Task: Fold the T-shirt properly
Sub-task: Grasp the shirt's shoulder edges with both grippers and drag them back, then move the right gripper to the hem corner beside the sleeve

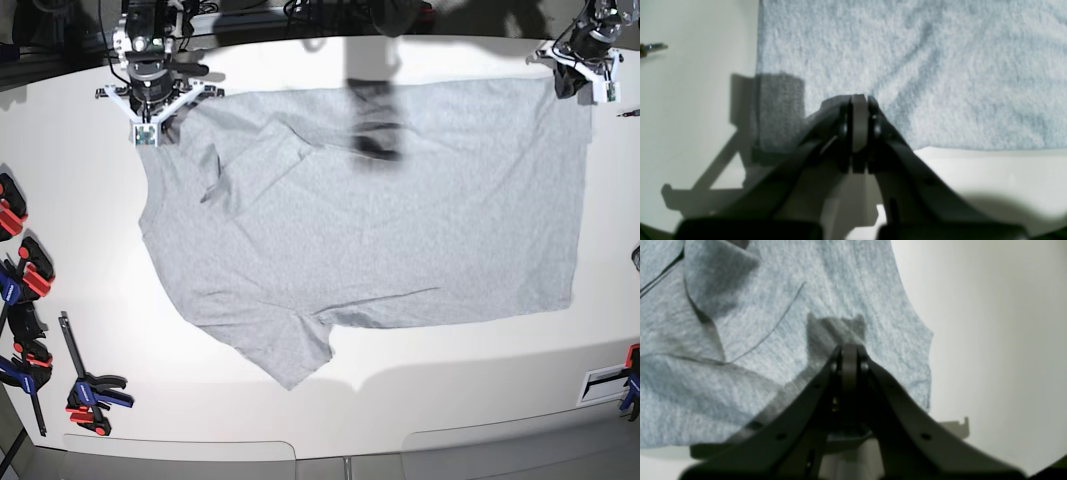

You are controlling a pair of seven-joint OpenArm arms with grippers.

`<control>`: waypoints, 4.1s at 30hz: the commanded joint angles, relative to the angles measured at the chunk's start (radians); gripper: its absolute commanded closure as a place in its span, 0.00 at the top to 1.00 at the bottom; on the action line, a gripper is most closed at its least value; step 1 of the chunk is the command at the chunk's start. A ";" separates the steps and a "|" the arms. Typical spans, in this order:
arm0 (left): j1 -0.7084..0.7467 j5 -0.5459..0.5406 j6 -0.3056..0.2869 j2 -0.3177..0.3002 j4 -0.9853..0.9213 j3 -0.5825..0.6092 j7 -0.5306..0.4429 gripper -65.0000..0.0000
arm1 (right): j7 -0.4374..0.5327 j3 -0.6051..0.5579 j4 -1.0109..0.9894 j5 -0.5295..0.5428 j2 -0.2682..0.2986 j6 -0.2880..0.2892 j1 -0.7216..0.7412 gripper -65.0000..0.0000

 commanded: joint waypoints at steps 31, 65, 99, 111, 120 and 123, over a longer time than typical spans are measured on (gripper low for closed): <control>0.045 -0.035 0.009 0.046 -0.009 -0.128 0.169 0.00 | -0.115 0.113 0.098 0.056 0.002 0.005 -0.187 0.00; 0.069 0.064 0.009 0.046 0.304 -0.128 -0.024 0.31 | 0.020 0.114 0.215 0.058 0.003 0.110 0.298 0.49; 0.068 0.063 0.012 0.046 0.304 -0.128 -0.013 0.39 | -0.131 0.230 -1.221 0.398 0.199 0.595 1.126 0.49; 0.066 0.063 0.012 0.046 0.304 -0.128 -0.073 0.39 | -0.127 0.230 -1.221 0.398 0.200 0.593 1.126 0.15; -0.035 0.088 0.017 0.039 0.304 -0.128 -0.035 0.39 | -0.115 0.230 -1.221 0.401 0.200 0.589 1.126 0.00; -0.121 0.051 0.092 0.020 0.301 -0.128 0.027 0.39 | -0.115 0.230 -1.221 0.402 0.199 0.589 1.126 0.00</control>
